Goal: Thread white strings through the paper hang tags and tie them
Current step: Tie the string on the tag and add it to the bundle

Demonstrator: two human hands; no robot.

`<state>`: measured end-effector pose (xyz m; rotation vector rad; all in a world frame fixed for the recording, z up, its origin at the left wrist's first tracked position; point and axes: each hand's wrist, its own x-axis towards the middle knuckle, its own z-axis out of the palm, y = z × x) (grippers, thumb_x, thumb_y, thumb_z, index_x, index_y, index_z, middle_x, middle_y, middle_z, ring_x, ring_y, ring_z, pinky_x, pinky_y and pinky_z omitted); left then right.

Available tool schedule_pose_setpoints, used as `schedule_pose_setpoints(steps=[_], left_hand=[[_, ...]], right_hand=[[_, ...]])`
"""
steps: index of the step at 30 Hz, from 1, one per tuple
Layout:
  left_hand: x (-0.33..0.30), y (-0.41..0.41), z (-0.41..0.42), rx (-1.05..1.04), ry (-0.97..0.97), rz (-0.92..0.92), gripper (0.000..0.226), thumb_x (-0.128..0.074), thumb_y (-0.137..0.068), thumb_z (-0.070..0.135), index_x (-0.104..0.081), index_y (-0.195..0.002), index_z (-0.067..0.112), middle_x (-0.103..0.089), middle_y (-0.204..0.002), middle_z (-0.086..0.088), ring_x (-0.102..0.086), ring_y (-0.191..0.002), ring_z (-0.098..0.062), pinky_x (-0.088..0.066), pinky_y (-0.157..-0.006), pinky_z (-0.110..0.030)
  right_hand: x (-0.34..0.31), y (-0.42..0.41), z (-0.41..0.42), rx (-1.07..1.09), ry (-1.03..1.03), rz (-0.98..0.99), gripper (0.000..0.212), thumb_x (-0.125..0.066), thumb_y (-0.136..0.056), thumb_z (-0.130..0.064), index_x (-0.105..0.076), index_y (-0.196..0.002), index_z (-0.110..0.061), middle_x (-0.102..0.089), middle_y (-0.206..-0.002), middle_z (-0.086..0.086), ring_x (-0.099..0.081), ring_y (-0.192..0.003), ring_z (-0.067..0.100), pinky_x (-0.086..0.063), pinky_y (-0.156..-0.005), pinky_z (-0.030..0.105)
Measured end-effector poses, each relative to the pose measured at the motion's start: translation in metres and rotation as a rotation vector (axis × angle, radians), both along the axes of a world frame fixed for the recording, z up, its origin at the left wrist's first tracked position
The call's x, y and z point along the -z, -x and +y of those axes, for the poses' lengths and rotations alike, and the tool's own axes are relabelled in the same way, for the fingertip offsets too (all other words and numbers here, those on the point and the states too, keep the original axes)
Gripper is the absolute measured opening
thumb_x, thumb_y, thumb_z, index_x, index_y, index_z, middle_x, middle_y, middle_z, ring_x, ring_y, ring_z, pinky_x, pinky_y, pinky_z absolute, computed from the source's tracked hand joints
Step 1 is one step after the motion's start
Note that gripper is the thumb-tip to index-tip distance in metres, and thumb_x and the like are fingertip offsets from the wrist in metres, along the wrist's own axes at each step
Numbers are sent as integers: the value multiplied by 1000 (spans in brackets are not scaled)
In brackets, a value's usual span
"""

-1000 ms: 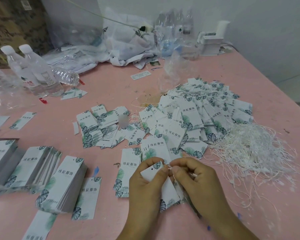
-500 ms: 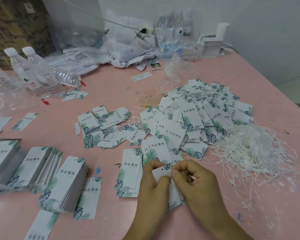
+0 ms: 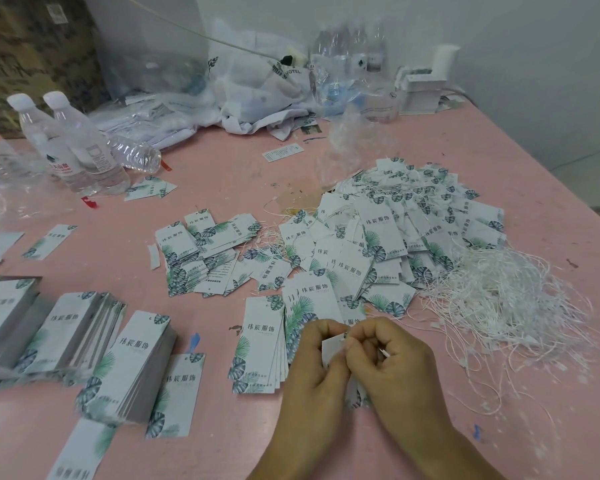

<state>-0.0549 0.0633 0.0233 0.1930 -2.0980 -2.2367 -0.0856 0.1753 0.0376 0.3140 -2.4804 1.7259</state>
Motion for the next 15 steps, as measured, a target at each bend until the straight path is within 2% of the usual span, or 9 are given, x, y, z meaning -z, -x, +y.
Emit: schedule_pose_setpoints(steps=[3,5,7,10,13,15], left_hand=[[-2,1,-1,24,-32,-3,25,-56,-75,25,-64,-97,33,-72,-86,3,-66,-77,-10,-50,-65,-25],[-4,2,-2,40,-136,6,34,-61,-68,26,-71,-101,27,-75,-93,-4,-69,-87,-18,-54,-72,-29],[-6,4,-3,72,-369,-17,43,-63,-65,25,-72,-105,11,-73,-101,-19,-68,-97,-32,-53,-84,-42],[-8,7,-5,108,-729,-130,46,-65,-70,22,-70,-106,-6,-69,-103,-28,-67,-99,-36,-54,-83,-42],[-9,11,-6,129,-763,-132,35,-62,-79,8,-66,-106,-13,-67,-97,-30,-67,-89,-36,-54,-77,-39],[-8,12,-5,88,-773,-126,29,-68,-77,0,-68,-103,-12,-70,-92,-29,-70,-82,-34,-57,-74,-36]], right_hand=[[2,1,3,3,14,0,22,-73,-81,-7,-65,-77,-27,-51,-60,3,-43,-52,5,-41,-51,20],[2,3,5,15,32,11,15,-72,-81,-14,-65,-77,-26,-50,-59,1,-43,-53,4,-41,-52,19],[2,5,7,30,48,20,4,-68,-79,-23,-65,-78,-26,-48,-58,-1,-42,-53,3,-40,-52,17],[3,8,8,32,90,15,2,-66,-78,-25,-65,-78,-27,-49,-60,0,-43,-55,3,-42,-55,16],[4,7,8,0,100,21,3,-67,-79,-26,-66,-78,-28,-48,-58,-4,-43,-55,1,-41,-53,14],[4,6,7,-11,107,25,1,-67,-79,-28,-66,-78,-29,-48,-58,-7,-42,-54,1,-41,-52,14]])
